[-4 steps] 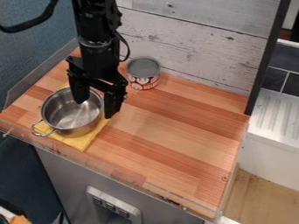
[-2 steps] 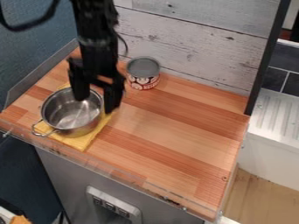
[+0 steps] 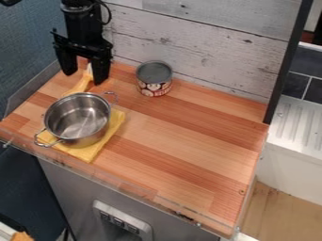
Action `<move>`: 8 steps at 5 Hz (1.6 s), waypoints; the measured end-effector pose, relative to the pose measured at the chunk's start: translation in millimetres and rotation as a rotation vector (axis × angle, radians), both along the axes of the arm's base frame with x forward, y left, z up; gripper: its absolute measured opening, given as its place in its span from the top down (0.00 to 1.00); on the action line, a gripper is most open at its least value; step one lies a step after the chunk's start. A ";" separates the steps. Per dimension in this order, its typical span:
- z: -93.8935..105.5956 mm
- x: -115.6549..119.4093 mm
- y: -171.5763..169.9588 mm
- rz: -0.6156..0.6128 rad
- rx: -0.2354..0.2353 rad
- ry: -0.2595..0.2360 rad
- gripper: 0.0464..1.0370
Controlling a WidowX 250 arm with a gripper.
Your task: Get the brush and put on the right side of the pot
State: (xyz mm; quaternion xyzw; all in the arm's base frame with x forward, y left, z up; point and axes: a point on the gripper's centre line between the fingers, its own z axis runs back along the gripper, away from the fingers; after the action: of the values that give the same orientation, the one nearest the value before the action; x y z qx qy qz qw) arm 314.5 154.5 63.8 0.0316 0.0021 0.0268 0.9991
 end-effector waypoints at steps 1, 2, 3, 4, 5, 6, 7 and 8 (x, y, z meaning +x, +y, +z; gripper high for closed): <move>-12.5 7.0 16.8 -0.010 0.015 -0.041 0.04; -23.5 15.5 32.5 0.023 0.049 -0.110 0.04; -34.9 19.8 41.4 0.053 0.068 -0.132 0.04; -44.9 25.6 50.7 0.065 0.056 -0.140 0.04; -63.7 30.1 55.0 0.059 0.036 -0.115 0.04; -66.3 34.2 56.5 0.051 0.033 -0.110 0.09; -66.3 35.0 55.2 0.045 0.031 -0.110 0.37; -67.2 33.6 52.7 0.038 0.028 -0.115 0.67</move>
State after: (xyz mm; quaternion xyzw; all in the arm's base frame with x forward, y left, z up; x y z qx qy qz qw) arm 348.1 207.2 -3.4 0.0440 -0.0551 0.0475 0.9964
